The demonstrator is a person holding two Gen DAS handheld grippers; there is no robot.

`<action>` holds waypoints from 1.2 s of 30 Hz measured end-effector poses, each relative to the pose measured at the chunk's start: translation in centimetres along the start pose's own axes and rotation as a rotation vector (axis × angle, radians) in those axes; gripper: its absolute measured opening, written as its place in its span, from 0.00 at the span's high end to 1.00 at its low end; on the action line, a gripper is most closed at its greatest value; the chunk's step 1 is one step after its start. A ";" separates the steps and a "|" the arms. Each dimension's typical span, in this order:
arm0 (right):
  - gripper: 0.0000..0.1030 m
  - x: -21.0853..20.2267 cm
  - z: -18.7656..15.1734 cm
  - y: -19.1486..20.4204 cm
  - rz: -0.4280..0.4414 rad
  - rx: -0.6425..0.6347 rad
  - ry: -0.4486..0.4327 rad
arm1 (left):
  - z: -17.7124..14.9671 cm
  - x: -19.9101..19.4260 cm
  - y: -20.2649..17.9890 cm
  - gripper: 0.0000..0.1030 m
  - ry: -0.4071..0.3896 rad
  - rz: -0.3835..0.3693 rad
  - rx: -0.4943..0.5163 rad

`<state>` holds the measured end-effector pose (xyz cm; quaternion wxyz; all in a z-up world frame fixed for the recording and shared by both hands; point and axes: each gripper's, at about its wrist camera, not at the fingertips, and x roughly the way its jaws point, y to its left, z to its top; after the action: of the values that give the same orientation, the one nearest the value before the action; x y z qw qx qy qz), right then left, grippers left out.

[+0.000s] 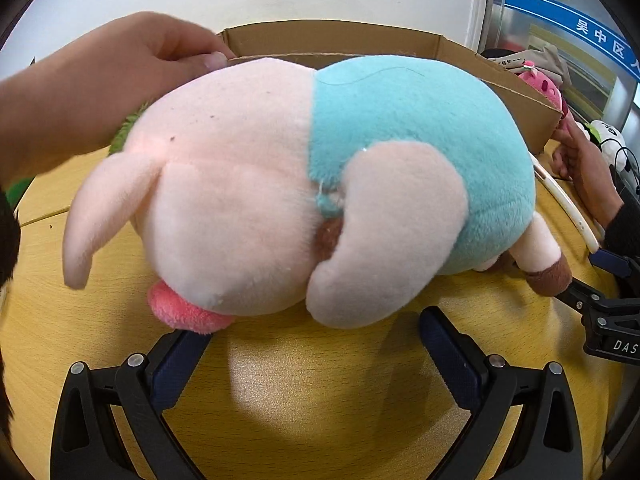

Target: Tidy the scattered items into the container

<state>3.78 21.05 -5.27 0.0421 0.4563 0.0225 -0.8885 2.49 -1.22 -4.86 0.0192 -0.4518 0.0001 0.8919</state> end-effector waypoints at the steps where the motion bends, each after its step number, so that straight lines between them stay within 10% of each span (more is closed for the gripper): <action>1: 0.00 0.0 0.1 -0.3 -0.005 0.006 0.000 | 0.0 0.0 0.0 0.00 0.000 0.000 0.000; 36: 0.00 -0.8 -1.2 -0.9 -0.075 0.103 -0.001 | 0.1 0.0 -0.2 0.00 0.000 0.002 -0.002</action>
<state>5.12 22.11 -5.27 -0.0147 0.4564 -0.0060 -0.8896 2.44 -1.05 -4.84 0.0181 -0.4517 -0.0003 0.8920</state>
